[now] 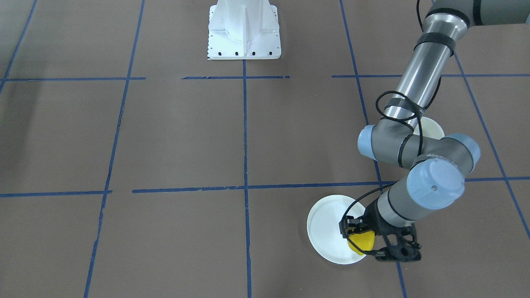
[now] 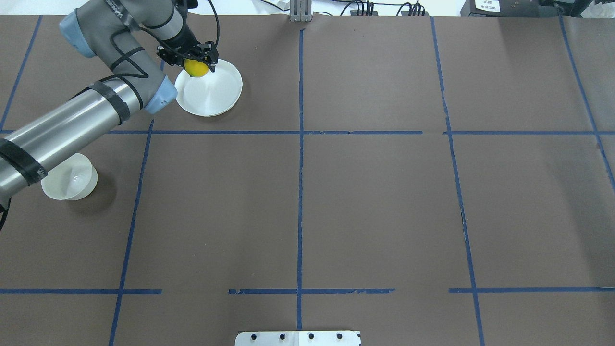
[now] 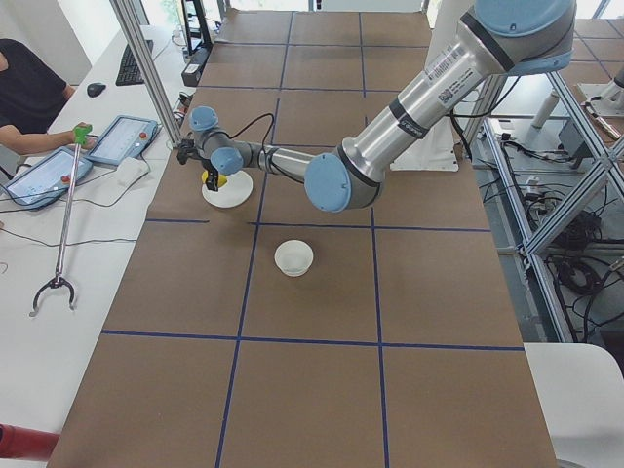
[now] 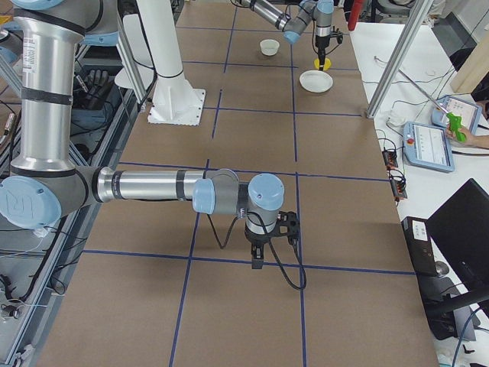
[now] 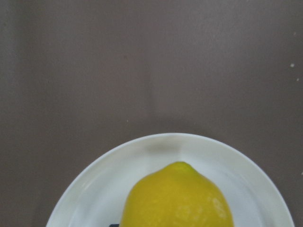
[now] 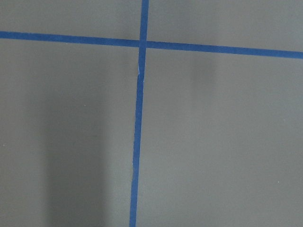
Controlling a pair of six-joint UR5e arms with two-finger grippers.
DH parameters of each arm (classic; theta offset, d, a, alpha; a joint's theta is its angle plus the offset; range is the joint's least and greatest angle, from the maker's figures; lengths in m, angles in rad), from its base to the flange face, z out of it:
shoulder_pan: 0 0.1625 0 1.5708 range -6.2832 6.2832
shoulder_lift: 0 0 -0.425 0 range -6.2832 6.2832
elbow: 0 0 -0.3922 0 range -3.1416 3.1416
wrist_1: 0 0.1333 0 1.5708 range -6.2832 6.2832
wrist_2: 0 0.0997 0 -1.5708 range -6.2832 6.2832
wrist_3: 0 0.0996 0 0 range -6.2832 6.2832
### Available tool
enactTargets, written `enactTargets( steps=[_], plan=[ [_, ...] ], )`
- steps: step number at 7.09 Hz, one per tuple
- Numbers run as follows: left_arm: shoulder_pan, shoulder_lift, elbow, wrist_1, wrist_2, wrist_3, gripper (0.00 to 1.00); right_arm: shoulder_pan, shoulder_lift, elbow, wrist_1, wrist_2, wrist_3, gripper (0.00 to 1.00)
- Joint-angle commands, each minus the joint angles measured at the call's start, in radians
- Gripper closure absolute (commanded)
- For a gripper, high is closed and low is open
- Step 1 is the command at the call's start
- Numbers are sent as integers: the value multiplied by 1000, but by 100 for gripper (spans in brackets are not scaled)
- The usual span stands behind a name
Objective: Move lemon from plate to bowl
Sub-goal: 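Lift the lemon with the left gripper and carry it over the white bowl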
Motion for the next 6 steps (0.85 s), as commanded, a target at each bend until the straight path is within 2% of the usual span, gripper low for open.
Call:
enactTargets(
  steps=[1, 4, 5, 6],
  plan=[
    [-9, 224, -386, 173, -8, 13, 100, 0, 0, 0, 0, 0, 0, 0],
    [-1, 588, -713, 176, 27, 13, 100, 0, 0, 0, 0, 0, 0, 0],
    [9, 733, -823, 162, 98, 12, 100, 0, 0, 0, 0, 0, 0, 0],
    [15, 824, -840, 84, 102, 5, 100, 0, 0, 0, 0, -2, 0, 0]
  ],
)
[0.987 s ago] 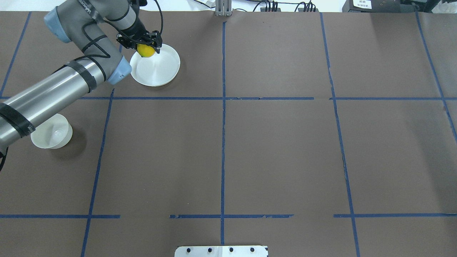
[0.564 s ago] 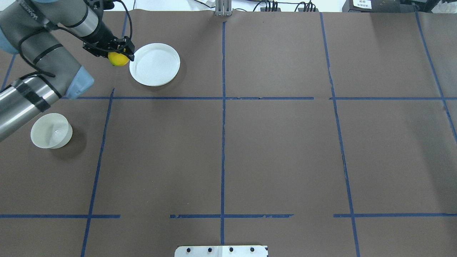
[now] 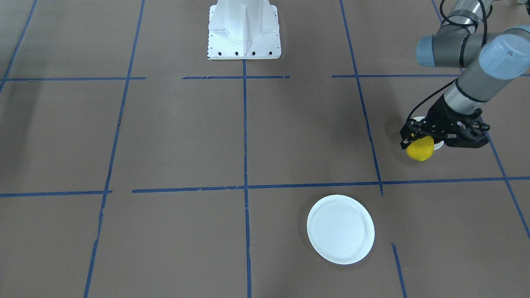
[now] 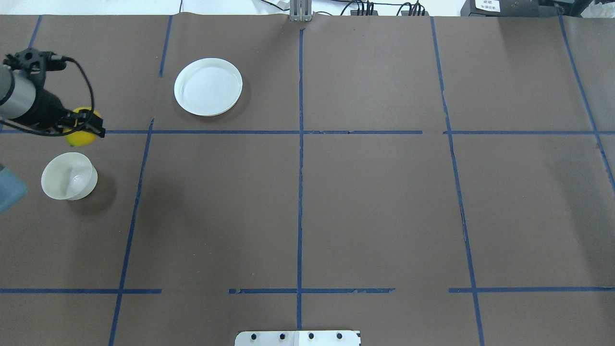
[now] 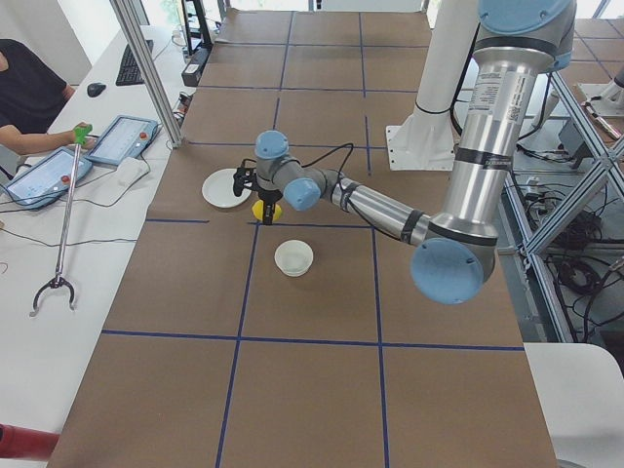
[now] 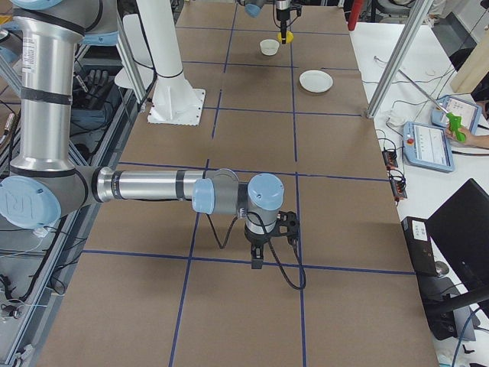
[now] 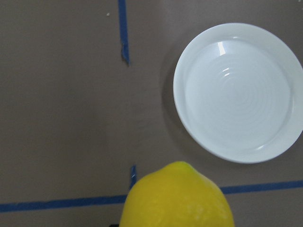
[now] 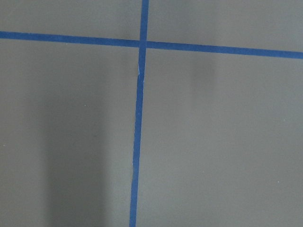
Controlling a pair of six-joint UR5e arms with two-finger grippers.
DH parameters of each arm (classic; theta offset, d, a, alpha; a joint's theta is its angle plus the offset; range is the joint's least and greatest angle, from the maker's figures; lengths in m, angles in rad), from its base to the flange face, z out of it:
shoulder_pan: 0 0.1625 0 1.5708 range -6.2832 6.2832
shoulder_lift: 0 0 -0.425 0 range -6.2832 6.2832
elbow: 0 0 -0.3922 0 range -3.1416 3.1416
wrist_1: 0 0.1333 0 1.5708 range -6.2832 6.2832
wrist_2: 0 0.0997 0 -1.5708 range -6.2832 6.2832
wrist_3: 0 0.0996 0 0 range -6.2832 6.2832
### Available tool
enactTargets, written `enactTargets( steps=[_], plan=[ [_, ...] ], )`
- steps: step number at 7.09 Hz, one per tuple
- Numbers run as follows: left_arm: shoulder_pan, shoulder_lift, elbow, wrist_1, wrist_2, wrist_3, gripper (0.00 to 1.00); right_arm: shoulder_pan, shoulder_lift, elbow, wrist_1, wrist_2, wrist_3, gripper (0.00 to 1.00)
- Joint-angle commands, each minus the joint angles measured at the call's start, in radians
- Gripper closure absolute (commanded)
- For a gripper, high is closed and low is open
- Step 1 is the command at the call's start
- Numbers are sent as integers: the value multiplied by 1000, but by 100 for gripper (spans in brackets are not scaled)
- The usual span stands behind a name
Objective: Move lemon from plate to bowl
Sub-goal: 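Lift the lemon with the left gripper and carry it over the white bowl, then lower the lemon into the bowl and open the left gripper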
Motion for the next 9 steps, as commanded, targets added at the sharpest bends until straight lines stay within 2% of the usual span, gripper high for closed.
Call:
enactTargets(
  steps=[1, 4, 5, 6, 7, 9],
  plan=[
    [29, 199, -40, -165, 43, -10, 100, 0, 0, 0, 0, 0, 0, 0],
    [78, 200, 10, -187, 79, -36, 100, 0, 0, 0, 0, 0, 0, 0],
    [78, 192, 11, -189, 77, -31, 89, 0, 0, 0, 0, 0, 0, 0],
    [79, 186, 11, -190, 70, -31, 10, 0, 0, 0, 0, 0, 0, 0],
    [79, 183, 13, -190, 67, -28, 0, 0, 0, 0, 0, 0, 0, 0],
    [79, 172, 11, -189, 63, -28, 0, 0, 0, 0, 0, 0, 0, 0]
  ],
)
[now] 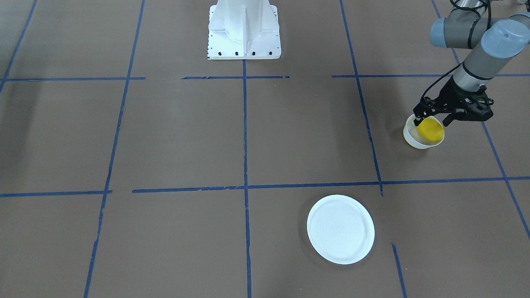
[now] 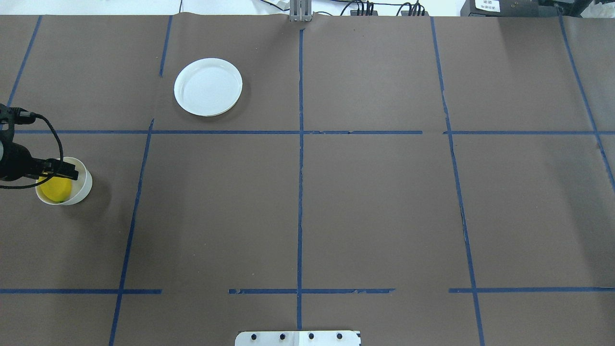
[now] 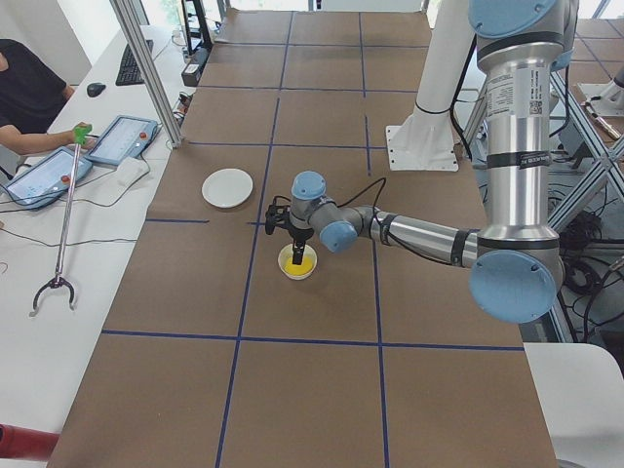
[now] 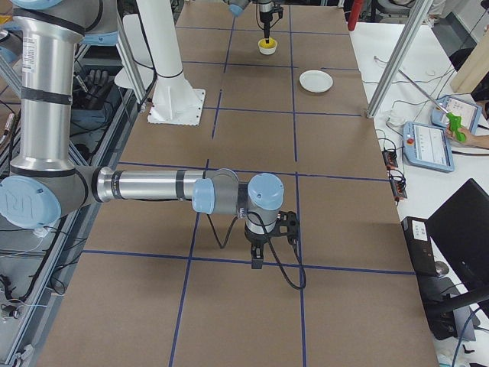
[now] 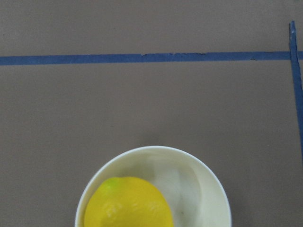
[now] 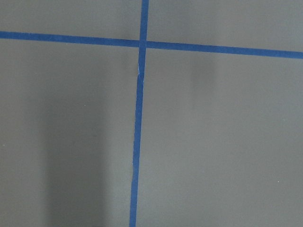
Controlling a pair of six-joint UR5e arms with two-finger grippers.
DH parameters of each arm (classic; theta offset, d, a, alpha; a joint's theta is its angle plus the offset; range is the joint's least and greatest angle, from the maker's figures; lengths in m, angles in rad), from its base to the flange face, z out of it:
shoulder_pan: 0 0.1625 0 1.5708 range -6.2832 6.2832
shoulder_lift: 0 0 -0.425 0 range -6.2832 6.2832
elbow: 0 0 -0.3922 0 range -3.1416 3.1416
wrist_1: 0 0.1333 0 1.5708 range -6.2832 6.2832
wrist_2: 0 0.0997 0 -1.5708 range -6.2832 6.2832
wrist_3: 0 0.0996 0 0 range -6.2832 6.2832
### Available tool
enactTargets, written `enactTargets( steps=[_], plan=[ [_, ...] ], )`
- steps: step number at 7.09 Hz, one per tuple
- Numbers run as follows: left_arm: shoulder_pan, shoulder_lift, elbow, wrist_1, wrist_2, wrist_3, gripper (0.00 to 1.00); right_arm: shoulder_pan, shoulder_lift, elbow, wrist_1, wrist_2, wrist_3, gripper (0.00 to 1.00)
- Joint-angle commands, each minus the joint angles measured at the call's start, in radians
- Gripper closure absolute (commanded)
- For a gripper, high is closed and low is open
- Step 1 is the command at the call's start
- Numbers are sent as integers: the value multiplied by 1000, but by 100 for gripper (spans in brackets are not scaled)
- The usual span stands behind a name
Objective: Move lemon from plate to bowl
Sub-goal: 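Lower the lemon into the bowl and open the left gripper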
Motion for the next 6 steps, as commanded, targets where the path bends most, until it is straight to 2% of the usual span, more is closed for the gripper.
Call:
enactTargets(
  steps=[1, 2, 4, 6],
  plan=[
    [-1, -14, -13, 9, -48, 8, 0, 0, 0, 0, 0, 0, 0, 0],
    [-50, -24, -16, 13, -129, 76, 0, 0, 0, 0, 0, 0, 0, 0],
    [-200, -24, -5, 61, -162, 314, 0, 0, 0, 0, 0, 0, 0, 0],
    [-344, -24, -22, 227, -195, 499, 0, 0, 0, 0, 0, 0, 0, 0]
  ],
)
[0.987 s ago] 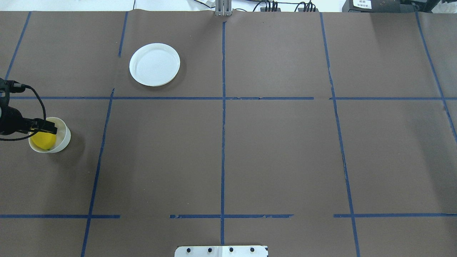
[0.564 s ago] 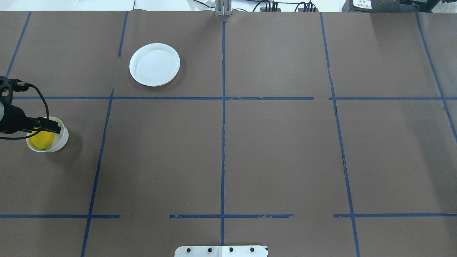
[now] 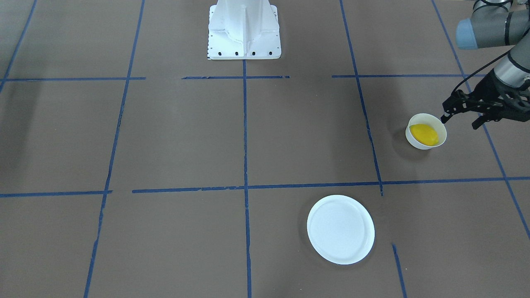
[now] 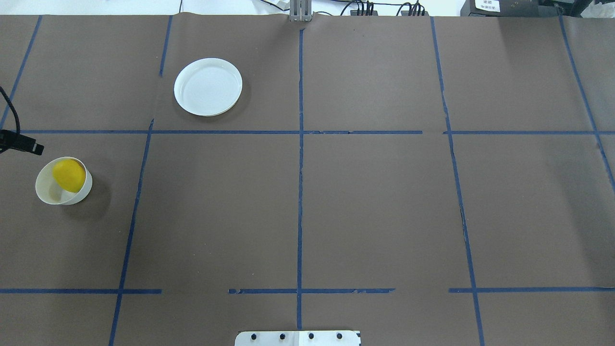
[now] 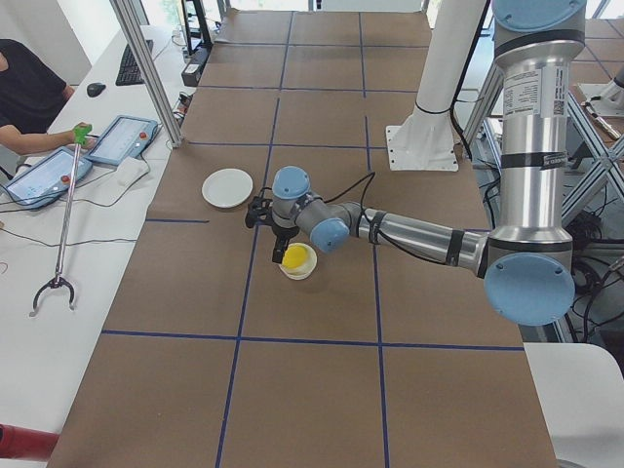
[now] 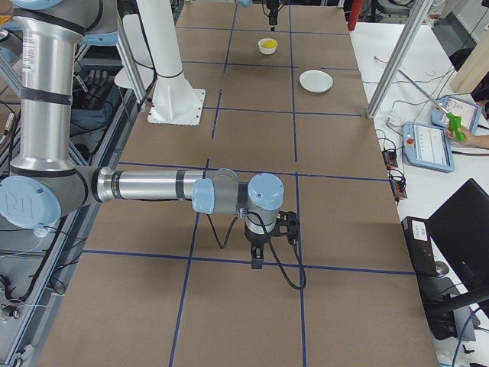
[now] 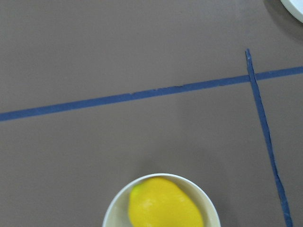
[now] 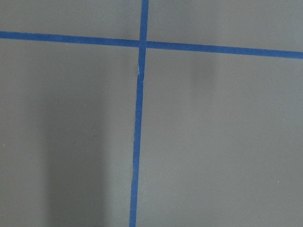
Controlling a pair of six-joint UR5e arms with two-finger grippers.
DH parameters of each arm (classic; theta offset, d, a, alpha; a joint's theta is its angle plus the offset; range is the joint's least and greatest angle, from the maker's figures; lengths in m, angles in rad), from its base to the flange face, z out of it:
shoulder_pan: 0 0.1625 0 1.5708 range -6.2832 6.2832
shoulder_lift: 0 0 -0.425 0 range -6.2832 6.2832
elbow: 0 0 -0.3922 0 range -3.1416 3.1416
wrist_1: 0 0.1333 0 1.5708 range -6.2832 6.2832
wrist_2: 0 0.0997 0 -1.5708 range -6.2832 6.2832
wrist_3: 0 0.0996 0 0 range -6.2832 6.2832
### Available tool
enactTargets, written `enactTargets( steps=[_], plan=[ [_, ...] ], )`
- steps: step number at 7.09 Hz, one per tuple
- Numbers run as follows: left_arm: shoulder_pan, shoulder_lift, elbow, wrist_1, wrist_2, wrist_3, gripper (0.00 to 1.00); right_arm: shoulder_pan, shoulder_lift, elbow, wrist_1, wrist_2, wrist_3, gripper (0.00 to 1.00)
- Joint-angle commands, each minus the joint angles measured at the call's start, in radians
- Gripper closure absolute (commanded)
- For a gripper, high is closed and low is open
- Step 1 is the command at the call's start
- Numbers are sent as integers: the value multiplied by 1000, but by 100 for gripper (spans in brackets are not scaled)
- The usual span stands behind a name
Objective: Move lemon from plate to bowl
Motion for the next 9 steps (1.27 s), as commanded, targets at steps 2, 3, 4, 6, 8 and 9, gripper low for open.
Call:
enactTargets(
  steps=[2, 3, 4, 6, 8, 9],
  plan=[
    [-227, 10, 5, 285, -36, 450, 0, 0, 0, 0, 0, 0, 0, 0],
    [-286, 18, 25, 356, -36, 559, 0, 0, 0, 0, 0, 0, 0, 0],
    [-341, 35, 37, 423, -37, 621, 0, 0, 0, 0, 0, 0, 0, 0],
    [-380, 40, 40, 542, -68, 632, 0, 0, 0, 0, 0, 0, 0, 0],
    [-394, 50, 48, 547, -70, 643, 0, 0, 0, 0, 0, 0, 0, 0],
    [-401, 73, 53, 545, -70, 689, 0, 0, 0, 0, 0, 0, 0, 0]
  ],
)
